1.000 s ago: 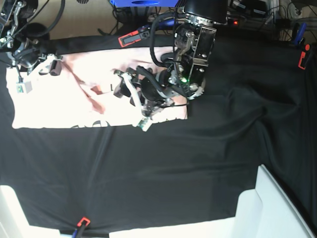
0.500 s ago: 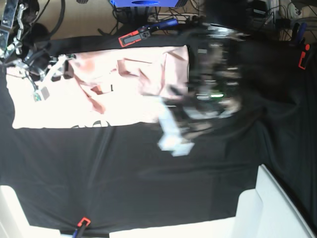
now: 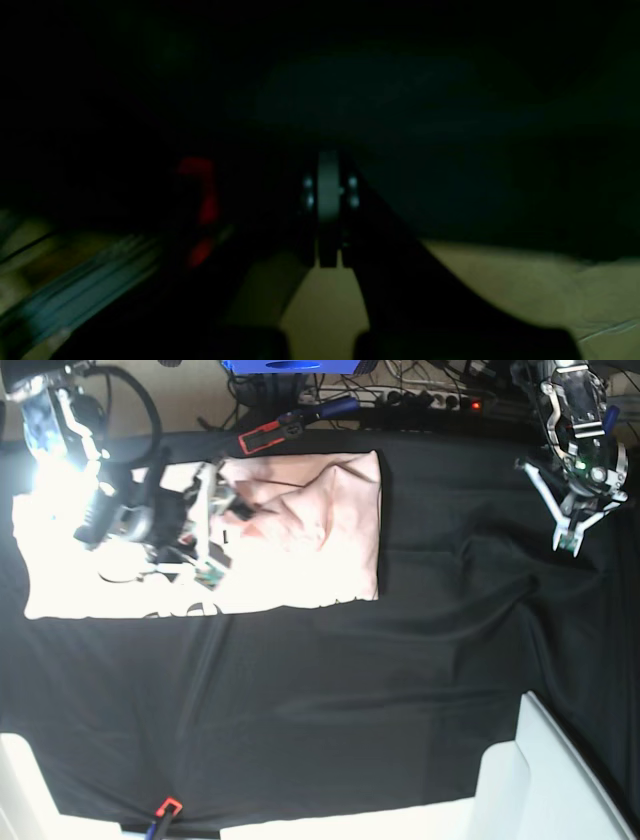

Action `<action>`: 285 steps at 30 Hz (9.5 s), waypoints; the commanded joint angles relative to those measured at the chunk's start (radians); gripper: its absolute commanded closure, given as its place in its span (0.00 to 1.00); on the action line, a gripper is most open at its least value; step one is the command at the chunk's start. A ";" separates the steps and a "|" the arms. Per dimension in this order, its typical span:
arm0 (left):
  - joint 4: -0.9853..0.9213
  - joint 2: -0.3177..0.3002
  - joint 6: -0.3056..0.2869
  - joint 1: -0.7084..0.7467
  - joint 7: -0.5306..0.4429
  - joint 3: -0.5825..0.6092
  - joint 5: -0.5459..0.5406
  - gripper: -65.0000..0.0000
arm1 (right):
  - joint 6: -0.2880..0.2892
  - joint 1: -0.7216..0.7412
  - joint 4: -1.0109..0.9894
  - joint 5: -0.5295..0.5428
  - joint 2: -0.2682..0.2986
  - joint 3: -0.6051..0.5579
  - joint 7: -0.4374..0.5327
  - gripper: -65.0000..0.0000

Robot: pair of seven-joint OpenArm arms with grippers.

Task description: Fold the T-shirt properly

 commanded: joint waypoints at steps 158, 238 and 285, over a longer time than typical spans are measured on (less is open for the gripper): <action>-0.061 0.027 0.004 -0.018 -0.010 -0.089 0.304 1.00 | -0.272 -0.188 -0.091 0.016 -0.148 0.386 -0.142 0.67; -0.062 0.033 0.004 -0.015 -0.010 -0.090 0.304 1.00 | -0.140 0.463 -0.595 0.011 -0.102 -0.032 0.018 1.00; -0.062 0.050 0.004 -0.067 -0.007 -0.083 0.293 1.00 | 0.057 0.322 -0.475 0.016 0.061 0.914 -0.213 0.22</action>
